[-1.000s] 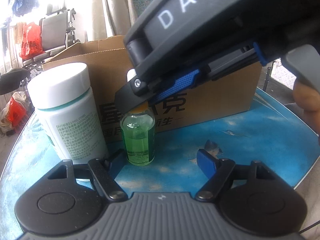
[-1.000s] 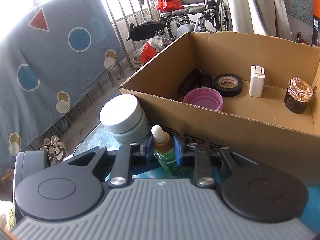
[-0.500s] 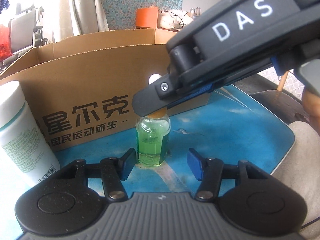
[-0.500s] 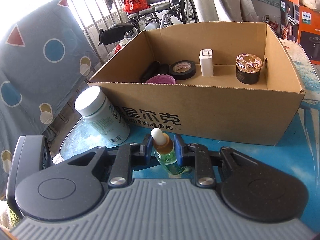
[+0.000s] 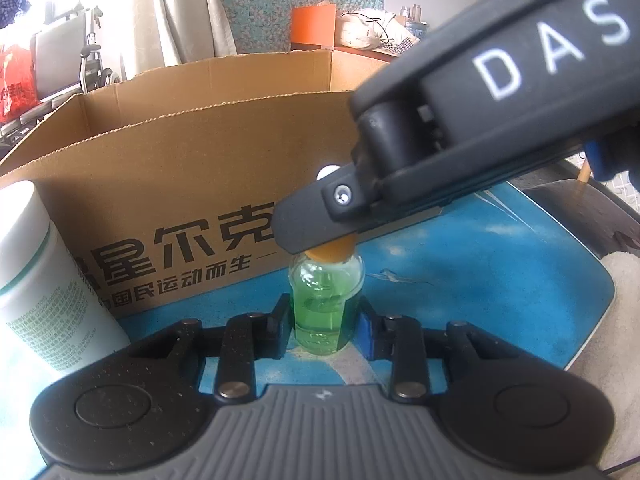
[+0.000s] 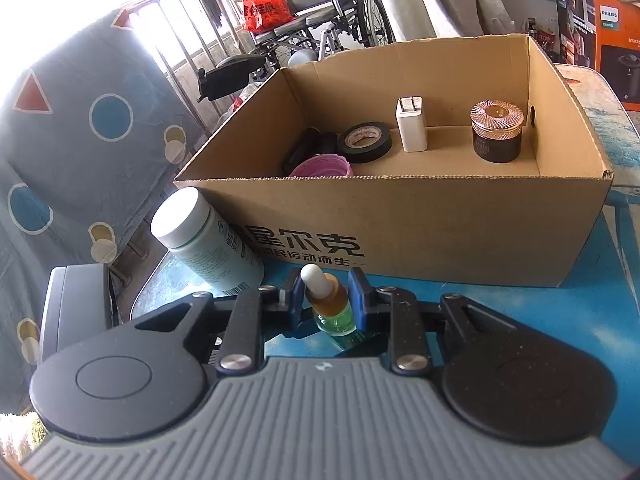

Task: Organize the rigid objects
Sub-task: 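Grasp the green dropper bottle by its neck with the right gripper, then carry the dropper bottle into the box and open the right gripper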

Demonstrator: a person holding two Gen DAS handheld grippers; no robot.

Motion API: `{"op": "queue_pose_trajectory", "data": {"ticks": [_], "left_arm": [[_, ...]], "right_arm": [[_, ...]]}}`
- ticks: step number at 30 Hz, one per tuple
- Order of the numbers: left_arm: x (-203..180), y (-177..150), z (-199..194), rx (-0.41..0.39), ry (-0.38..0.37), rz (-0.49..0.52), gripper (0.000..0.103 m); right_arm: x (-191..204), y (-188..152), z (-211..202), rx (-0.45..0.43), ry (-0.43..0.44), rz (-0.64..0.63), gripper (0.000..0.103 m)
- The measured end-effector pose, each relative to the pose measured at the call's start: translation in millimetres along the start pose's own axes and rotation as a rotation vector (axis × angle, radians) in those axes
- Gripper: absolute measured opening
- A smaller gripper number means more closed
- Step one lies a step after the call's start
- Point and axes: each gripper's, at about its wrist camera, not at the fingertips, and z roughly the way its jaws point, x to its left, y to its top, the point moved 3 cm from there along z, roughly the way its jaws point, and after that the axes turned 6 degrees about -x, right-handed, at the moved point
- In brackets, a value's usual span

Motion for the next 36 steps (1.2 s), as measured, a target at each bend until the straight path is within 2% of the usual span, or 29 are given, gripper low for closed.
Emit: {"op": "queue_pose_trajectory", "data": {"ticks": [15,23,31,36], "left_arm": [[0.6,1.3,3.7,0.000,-0.010,-0.020,0.033],[-1.1,8.1,-10.8,-0.042,0.015,-0.004,0.033],[1.0,57.6,-64.3,-0.199,0.080,0.043,0.033],[7.2,101.3,-65.0,-0.240,0.090,0.051,0.033]], "right_arm": [[3.1,-0.8,-3.7,-0.003,-0.015,-0.012,0.022],[13.9,4.0,-19.9,-0.037,-0.001,-0.041,0.022],[53.3,44.7,-75.4,-0.191,0.077,-0.160,0.022],[59.2,86.4,-92.3,-0.265,0.107,-0.217,0.022]]}}
